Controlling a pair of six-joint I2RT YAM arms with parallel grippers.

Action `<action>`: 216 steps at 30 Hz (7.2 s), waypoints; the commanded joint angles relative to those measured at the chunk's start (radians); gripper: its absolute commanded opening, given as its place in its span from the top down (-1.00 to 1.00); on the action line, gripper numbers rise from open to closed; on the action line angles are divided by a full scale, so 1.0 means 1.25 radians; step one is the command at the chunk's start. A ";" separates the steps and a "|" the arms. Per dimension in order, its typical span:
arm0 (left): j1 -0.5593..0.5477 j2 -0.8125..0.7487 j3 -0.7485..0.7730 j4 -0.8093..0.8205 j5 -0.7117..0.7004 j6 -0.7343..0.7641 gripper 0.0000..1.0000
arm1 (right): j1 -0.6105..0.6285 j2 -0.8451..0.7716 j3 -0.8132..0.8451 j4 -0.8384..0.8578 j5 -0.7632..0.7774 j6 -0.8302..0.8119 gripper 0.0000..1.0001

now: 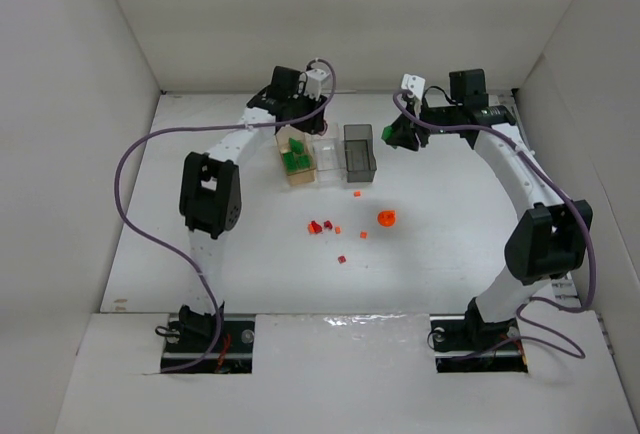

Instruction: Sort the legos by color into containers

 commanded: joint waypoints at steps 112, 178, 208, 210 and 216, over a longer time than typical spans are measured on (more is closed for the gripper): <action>0.283 -0.496 -0.500 0.095 0.251 0.046 -1.00 | 0.158 0.146 -0.231 -0.212 0.287 -0.619 0.11; 0.290 -0.444 -0.454 0.077 0.275 0.039 -1.00 | 0.137 0.320 0.267 -0.038 0.278 -0.225 0.03; 0.012 -0.348 -0.542 -0.400 0.404 1.106 -0.11 | -0.079 -0.151 -0.221 -0.064 0.149 -0.264 -0.02; 0.012 -0.322 -0.498 -0.431 0.404 1.177 -0.11 | -0.087 -0.161 -0.230 -0.064 0.149 -0.264 -0.02; -0.012 -0.235 -0.373 -0.536 0.424 1.217 -0.06 | -0.094 -0.197 -0.261 -0.071 0.159 -0.271 -0.02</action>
